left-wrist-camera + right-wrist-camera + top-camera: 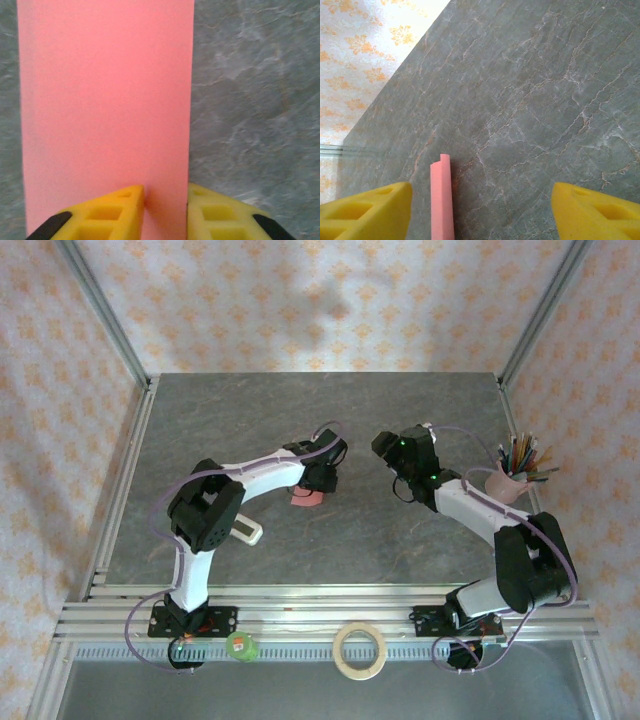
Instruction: Fold a paper plane with a square sheet of paper (pick it up from the middle)
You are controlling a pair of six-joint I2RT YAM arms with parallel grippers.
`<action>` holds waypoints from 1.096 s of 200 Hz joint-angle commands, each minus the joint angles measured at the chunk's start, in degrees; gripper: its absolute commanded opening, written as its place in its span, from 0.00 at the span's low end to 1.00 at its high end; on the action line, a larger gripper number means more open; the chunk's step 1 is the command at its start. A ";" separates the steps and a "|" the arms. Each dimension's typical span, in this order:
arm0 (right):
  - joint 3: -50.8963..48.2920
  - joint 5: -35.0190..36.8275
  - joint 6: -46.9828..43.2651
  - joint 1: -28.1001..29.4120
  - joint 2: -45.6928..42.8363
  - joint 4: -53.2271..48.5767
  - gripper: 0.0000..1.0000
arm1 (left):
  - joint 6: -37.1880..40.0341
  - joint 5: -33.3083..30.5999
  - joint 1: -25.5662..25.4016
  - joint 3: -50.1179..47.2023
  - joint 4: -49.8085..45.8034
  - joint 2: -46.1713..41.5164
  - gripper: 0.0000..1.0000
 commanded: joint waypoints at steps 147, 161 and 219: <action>6.92 -13.80 -1.10 11.73 14.74 1.12 0.34 | -12.31 18.05 19.27 -30.64 26.62 -27.22 0.90; 8.14 -14.35 -0.14 13.14 17.50 1.31 0.29 | -12.71 18.57 20.56 -33.10 28.19 -28.78 0.96; 12.81 -13.13 -0.25 14.12 24.90 -2.54 0.22 | -12.21 19.74 21.45 -33.71 27.08 -28.20 0.99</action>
